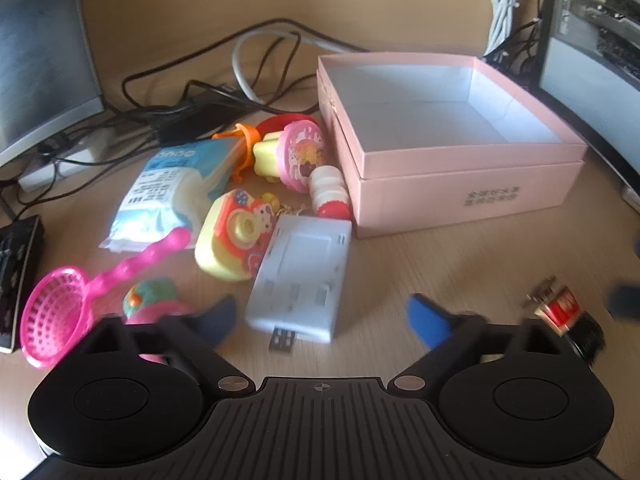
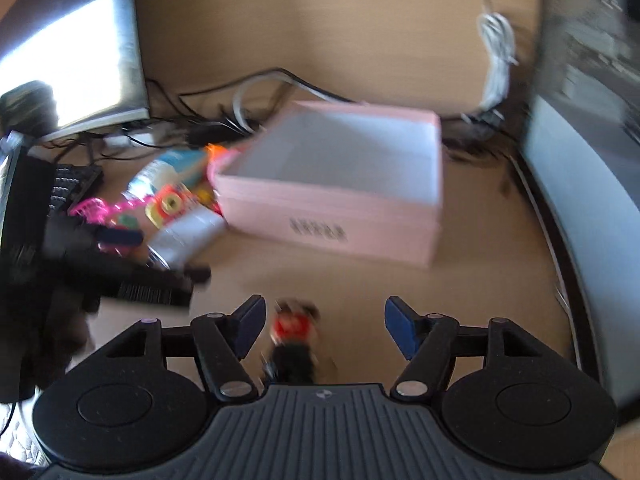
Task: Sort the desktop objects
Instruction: 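Grasp the white USB charger with the left gripper while the right gripper holds the doll, then carry the doll and the white charger over the pink box with both grippers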
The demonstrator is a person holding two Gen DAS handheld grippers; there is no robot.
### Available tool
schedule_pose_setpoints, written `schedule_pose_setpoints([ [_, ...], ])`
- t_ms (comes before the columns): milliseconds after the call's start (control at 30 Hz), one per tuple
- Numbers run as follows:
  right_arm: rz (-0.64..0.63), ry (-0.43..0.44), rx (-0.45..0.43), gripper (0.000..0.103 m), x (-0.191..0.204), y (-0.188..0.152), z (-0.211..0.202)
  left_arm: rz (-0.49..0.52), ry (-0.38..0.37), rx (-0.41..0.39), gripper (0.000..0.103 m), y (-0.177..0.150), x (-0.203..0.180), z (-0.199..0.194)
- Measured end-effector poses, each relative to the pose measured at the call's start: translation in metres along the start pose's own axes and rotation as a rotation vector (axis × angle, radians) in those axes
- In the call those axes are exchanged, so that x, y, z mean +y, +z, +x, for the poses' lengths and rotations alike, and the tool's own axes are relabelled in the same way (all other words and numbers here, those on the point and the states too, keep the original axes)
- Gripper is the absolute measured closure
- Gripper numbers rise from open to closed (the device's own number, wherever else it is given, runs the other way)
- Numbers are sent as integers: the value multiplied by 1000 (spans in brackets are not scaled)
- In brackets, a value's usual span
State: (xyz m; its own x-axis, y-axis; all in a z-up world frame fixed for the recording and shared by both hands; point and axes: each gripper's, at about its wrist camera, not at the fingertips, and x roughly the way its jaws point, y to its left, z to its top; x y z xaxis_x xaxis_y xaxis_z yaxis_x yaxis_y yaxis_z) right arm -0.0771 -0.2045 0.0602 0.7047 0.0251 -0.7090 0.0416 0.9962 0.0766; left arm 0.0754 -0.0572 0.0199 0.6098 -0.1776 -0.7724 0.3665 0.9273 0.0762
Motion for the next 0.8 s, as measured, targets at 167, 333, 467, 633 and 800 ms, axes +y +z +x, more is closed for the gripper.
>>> schedule_pose_setpoints([
  [167, 41, -26, 14, 35, -5, -14, -7, -54, -20, 17, 44, 9, 13, 6],
  [333, 21, 10, 2, 30, 0, -14, -7, -53, -36, 21, 48, -1, 18, -3],
  [467, -10, 48, 29, 30, 14, -11, 9, -42, -64, 29, 50, -24, 20, -23],
  [633, -85, 69, 38, 30, 34, -12, 24, -74, -149, 54, 50, -57, 28, -54],
  [800, -137, 46, 24, 37, 44, -9, 38, -90, -96, 51, 48, -71, 37, -64],
])
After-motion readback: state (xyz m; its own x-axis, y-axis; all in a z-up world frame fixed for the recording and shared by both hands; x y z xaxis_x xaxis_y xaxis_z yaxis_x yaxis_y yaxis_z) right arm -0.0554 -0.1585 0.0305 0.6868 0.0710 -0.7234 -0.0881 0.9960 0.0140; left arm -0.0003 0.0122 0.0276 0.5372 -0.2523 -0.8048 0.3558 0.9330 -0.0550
